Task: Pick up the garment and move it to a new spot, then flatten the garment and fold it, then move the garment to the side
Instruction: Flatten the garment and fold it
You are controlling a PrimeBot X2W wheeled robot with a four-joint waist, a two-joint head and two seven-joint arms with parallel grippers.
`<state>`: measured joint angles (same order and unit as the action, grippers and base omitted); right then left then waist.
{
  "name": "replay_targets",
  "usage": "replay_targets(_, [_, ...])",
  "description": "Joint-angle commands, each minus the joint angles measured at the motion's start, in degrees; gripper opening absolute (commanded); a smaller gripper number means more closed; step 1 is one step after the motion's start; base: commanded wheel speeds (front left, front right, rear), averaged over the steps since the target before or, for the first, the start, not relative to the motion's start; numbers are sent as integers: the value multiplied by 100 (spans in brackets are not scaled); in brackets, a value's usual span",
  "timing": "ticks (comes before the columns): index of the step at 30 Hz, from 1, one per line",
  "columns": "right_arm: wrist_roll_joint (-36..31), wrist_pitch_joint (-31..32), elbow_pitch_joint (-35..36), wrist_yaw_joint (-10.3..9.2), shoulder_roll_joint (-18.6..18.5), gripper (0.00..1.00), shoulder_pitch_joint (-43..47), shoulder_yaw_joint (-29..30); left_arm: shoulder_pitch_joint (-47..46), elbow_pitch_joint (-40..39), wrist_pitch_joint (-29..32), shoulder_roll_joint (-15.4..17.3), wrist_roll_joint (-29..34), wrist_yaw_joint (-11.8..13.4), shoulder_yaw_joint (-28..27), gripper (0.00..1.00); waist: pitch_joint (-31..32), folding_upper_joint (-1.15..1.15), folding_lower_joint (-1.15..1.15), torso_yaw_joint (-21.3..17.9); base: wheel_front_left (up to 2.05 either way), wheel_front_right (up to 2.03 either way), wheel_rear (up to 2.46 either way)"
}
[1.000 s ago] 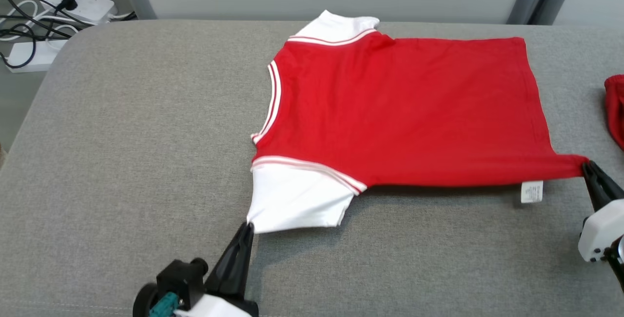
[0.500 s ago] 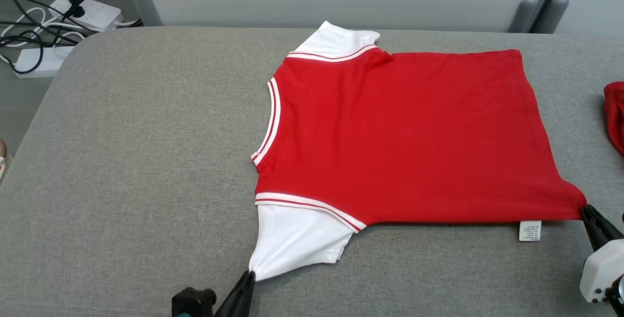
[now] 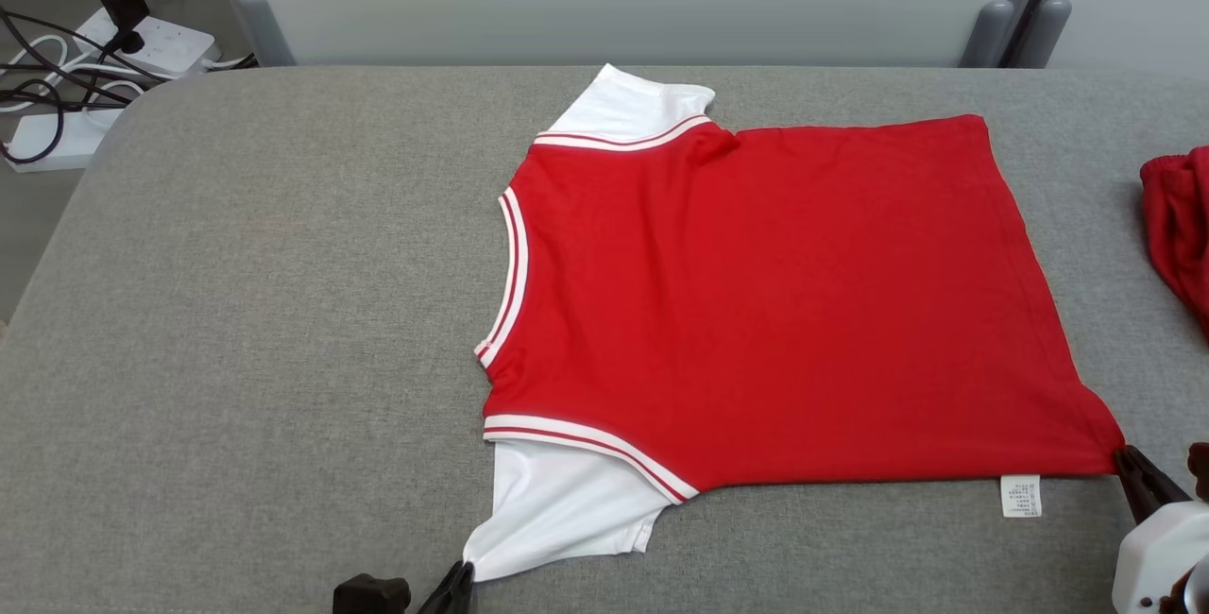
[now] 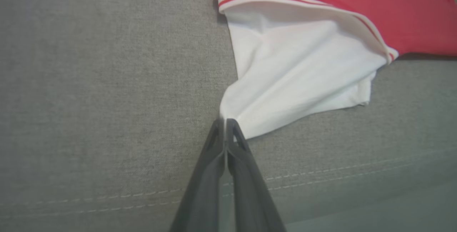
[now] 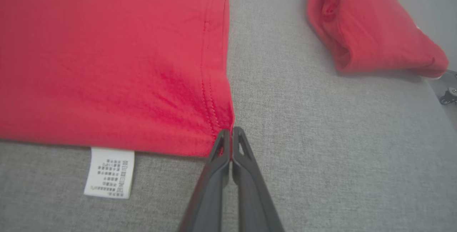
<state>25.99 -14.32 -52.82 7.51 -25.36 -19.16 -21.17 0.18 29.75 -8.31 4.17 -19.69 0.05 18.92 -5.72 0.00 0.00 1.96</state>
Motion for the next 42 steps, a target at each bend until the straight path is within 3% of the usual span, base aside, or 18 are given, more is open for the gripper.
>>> replay_targets(1, [-12,-68,18,-2,-192,5,40,-83,-258,-33,-72,21,-27,-4,-177,0,3,0,0,-5,0,0,0])
replay_targets(2, [-24,-68,-5,-2,-177,28,22,-86,-307,56,-104,7,-40,-5,-163,0,6,0,0,-12,0,0,0])
replay_targets(3, [-35,-68,-31,-2,-162,41,5,-88,-356,140,-135,-7,-64,-10,-154,14,12,0,0,-17,0,0,0])
replay_targets(4, [-49,-68,-45,-2,-150,68,-15,-80,-398,218,-164,-18,-84,-14,-144,34,20,0,0,-22,0,0,0])
replay_targets(5, [-70,-68,-55,-2,-134,95,-30,-71,-434,294,-189,-28,-99,-13,-133,66,32,0,0,-28,0,0,0])
replay_targets(6, [-90,-68,-46,-2,-122,100,-43,-53,-468,357,-221,-37,-117,0,-132,100,43,0,0,-34,0,0,0])
replay_targets(10, [-220,-68,151,-2,-130,100,-56,154,-528,465,-331,-61,-220,92,-194,100,99,0,0,-74,0,0,0])
replay_targets(15, [-569,-68,849,-2,-75,100,37,805,-457,22,-565,-27,-331,261,-489,100,196,0,0,-137,0,0,0])
replay_targets(23, [-1185,-68,2724,-2,609,100,841,1712,-205,-1532,-665,-84,-366,480,-961,100,536,0,0,-189,0,0,0])
replay_targets(29, [-1170,-68,3980,-2,896,100,1296,1674,60,-2719,-667,-122,-179,592,-1126,100,669,0,0,-285,0,0,0])
replay_targets(34, [-896,-68,4740,-2,999,100,1540,1567,252,-3218,-668,-127,100,500,-1117,100,739,0,0,-356,0,0,0])
replay_targets(42, [-603,-68,5068,-2,976,100,2098,1523,672,-3290,-668,-128,502,375,-1128,100,815,0,0,-351,0,0,0])
